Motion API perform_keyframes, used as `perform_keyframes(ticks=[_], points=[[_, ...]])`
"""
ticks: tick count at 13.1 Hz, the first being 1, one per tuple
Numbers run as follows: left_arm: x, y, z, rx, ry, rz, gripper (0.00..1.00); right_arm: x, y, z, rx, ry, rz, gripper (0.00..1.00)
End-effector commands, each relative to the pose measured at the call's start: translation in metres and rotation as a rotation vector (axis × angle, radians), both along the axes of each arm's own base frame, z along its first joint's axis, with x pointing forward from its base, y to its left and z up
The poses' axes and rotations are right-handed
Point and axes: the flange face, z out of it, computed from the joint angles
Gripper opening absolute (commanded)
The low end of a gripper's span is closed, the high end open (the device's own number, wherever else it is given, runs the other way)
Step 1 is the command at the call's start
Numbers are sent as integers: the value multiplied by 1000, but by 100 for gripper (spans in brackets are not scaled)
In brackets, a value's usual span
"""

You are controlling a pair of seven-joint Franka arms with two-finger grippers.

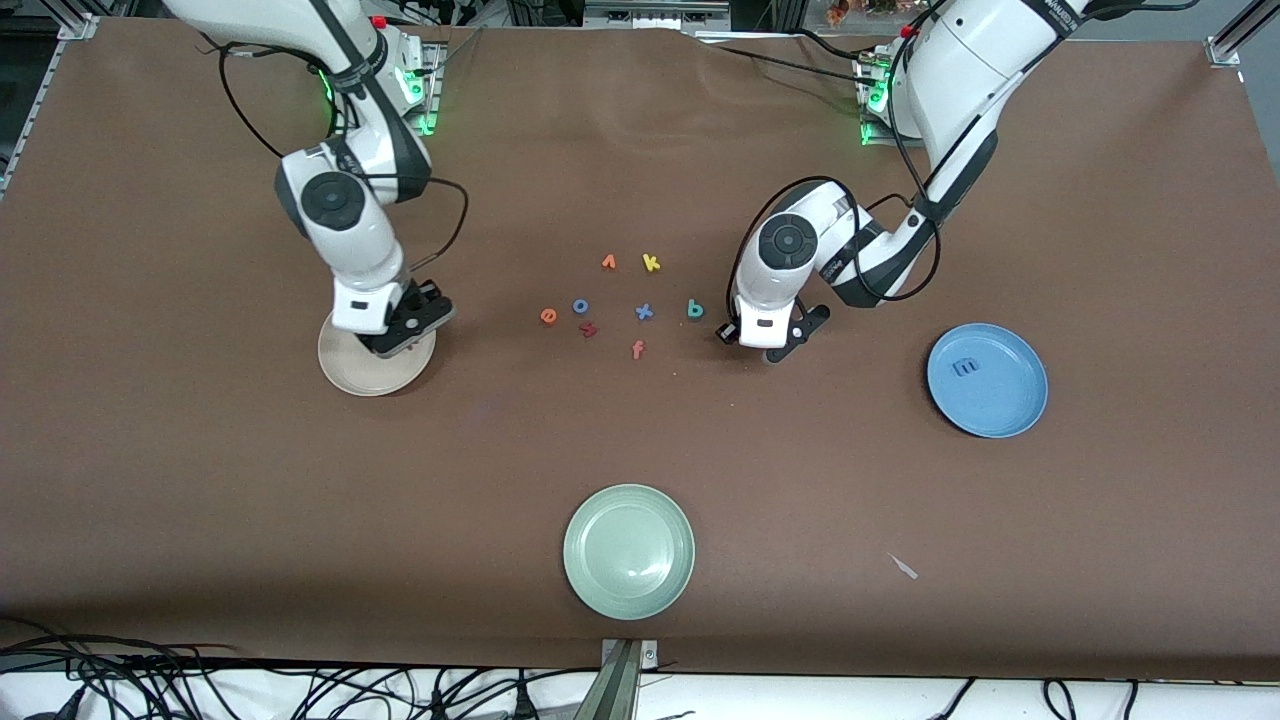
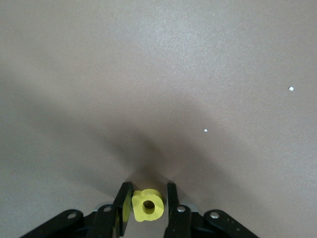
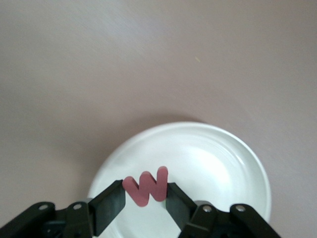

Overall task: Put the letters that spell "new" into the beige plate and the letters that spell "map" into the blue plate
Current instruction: 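Drop the pink w on the white plate while the left gripper lifts yellow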

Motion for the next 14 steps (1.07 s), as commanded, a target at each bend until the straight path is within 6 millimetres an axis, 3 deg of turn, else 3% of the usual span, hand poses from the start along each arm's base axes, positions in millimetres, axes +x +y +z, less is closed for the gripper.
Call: perform_keyframes(ticks=[1,3,5,7,12,14], points=[[2,3,-8,38,-2,-10,22,-10,-4,-8,4,28,0,61],[3,4,-6,65,15,-14,21,-11,-4,-9,6,29,-31,74],[2,3,-7,65,16,-15,20,-13,6,-9,19,20,-115,74],[5,3,-5,64,12,-17,16,-25,52,-5,59,5,-199,74],[43,15,30,154,81,-149,13,-37,153,-5,183,2,-439,74],[63,37,45,162,116,-249,13,-41,171,-14,199,16,-459,74]])
